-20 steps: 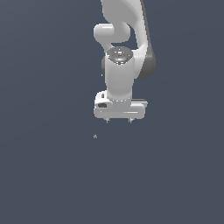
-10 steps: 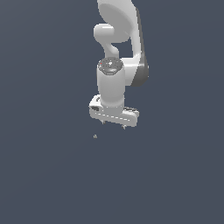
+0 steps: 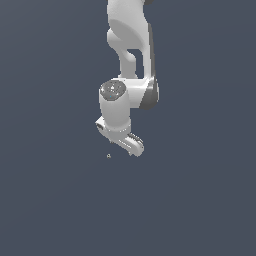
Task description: Pick up the object and move it to a goal position.
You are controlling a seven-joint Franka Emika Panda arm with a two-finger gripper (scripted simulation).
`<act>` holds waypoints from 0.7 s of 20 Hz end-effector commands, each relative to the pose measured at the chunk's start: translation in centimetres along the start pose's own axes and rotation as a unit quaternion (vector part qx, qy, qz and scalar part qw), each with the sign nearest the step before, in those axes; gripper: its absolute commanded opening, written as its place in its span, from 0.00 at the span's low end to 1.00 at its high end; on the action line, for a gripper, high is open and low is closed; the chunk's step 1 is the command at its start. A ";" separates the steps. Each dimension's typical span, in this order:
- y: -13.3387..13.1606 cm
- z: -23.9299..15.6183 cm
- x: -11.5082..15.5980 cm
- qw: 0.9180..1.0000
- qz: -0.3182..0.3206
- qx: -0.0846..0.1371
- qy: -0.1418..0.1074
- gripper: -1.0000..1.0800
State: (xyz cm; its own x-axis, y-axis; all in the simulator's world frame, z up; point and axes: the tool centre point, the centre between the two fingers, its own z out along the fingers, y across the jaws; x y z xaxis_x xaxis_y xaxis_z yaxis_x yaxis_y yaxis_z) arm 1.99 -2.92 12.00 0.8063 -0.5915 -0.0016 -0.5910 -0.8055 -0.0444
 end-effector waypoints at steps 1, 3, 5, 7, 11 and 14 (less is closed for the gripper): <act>0.9 0.9 0.5 0.999 0.045 -0.003 0.000 0.96; 1.6 1.7 0.9 0.997 0.080 -0.005 -0.001 0.96; 2.3 2.4 1.3 0.993 0.115 -0.007 0.000 0.96; 3.1 3.0 1.7 0.989 0.148 -0.010 0.000 0.96; 4.3 4.2 2.3 0.979 0.204 -0.014 0.002 0.96; 5.1 4.8 2.6 0.971 0.237 -0.017 0.004 0.96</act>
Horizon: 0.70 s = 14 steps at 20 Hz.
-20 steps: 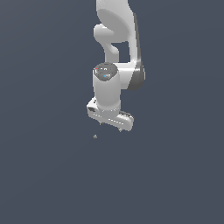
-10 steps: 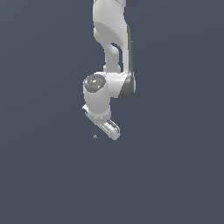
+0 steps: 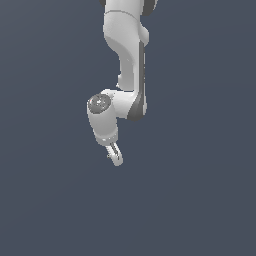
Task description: Pick up the object and move it to a goal position.
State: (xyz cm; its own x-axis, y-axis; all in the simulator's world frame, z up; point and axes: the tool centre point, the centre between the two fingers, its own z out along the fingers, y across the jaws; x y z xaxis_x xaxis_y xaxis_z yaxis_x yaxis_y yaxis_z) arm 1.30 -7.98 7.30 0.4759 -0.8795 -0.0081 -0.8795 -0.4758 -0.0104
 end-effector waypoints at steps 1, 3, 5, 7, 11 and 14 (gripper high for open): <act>0.4 0.5 0.5 1.000 0.027 -0.002 0.002 0.96; 0.7 0.8 0.8 0.999 0.043 -0.003 0.002 0.96; 0.9 1.1 1.0 0.998 0.055 -0.004 0.003 0.96; 1.0 1.2 1.2 0.998 0.064 -0.004 0.004 0.96; 1.1 1.4 1.3 0.997 0.071 -0.005 0.004 0.96; 1.1 1.5 1.3 0.998 0.069 -0.005 0.004 0.96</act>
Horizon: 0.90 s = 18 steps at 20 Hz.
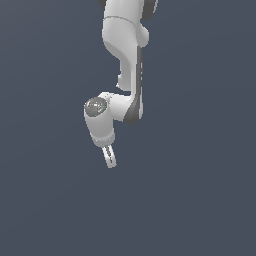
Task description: Pick up the object and move it to a goal position.
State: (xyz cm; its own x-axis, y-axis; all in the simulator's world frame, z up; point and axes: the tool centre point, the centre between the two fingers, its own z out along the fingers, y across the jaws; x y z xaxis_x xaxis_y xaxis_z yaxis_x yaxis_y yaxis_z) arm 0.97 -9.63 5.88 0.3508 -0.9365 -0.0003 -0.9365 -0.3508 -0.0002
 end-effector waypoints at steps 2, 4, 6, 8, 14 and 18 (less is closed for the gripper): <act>0.0 0.6 0.0 1.000 0.000 0.000 0.000 0.96; 0.0 1.3 0.0 1.000 0.001 0.000 0.000 0.96; 0.1 2.3 0.0 1.000 0.001 0.000 0.000 0.96; 0.1 3.5 0.0 1.000 0.002 0.000 0.000 0.96; 0.0 5.0 0.0 1.000 0.003 0.000 0.000 0.96; 0.0 5.0 0.0 1.000 0.003 0.000 0.000 0.00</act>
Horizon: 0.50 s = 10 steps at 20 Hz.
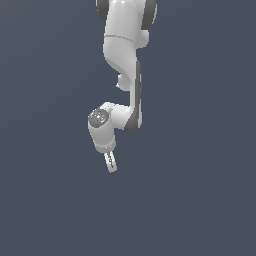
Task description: Pick up the object and move it to a goal position.
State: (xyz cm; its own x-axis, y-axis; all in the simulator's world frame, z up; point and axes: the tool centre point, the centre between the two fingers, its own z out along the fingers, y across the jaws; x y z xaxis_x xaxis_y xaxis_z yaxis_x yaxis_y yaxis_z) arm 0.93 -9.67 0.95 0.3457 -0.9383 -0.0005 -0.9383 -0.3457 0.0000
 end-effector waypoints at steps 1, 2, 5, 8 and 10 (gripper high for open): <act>0.0 0.1 0.0 1.000 0.000 0.000 0.000 0.00; 0.0 0.1 0.0 1.000 0.000 0.000 0.000 0.00; 0.0 0.1 0.0 1.000 0.000 0.000 0.000 0.00; 0.0 0.0 0.0 1.000 0.000 0.000 0.000 0.00; -0.1 0.0 -0.1 1.000 0.000 0.000 0.000 0.00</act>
State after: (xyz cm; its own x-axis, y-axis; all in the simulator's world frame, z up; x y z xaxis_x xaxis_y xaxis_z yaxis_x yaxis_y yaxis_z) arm 0.98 -9.67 0.96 0.3448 -0.9387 -0.0001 -0.9387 -0.3448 -0.0003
